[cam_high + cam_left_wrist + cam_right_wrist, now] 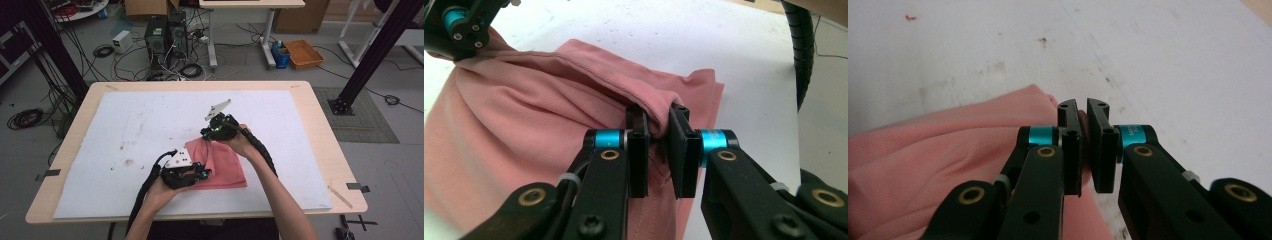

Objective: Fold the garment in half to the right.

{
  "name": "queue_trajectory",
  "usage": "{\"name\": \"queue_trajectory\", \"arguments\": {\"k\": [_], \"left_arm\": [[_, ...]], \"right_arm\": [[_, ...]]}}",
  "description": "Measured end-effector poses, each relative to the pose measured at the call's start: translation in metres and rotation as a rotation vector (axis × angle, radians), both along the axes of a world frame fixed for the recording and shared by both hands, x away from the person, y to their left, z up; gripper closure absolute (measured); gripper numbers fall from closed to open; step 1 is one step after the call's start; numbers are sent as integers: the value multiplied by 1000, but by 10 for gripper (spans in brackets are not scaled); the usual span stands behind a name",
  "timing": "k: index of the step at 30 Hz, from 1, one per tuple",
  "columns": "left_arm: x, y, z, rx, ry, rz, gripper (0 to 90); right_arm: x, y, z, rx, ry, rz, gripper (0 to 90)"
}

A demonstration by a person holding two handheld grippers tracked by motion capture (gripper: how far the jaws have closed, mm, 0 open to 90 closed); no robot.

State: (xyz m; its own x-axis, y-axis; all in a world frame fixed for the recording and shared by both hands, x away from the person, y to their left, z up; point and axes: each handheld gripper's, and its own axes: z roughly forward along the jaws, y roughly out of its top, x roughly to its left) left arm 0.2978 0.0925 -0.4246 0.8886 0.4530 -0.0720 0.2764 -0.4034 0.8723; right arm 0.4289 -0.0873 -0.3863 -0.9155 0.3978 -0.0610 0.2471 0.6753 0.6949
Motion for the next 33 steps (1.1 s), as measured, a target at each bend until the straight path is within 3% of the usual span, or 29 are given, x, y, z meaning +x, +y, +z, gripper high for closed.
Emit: {"name": "queue_trajectory", "arguments": {"k": [13,33], "left_arm": [[2,-37,-4,46,8,-11,798],[1,-68,-9,105,5,-51,795]], "right_arm": [[-4,-27,-5,-4,6,-30,856],[-8,-59,-18,-9,18,-61,856]]}}
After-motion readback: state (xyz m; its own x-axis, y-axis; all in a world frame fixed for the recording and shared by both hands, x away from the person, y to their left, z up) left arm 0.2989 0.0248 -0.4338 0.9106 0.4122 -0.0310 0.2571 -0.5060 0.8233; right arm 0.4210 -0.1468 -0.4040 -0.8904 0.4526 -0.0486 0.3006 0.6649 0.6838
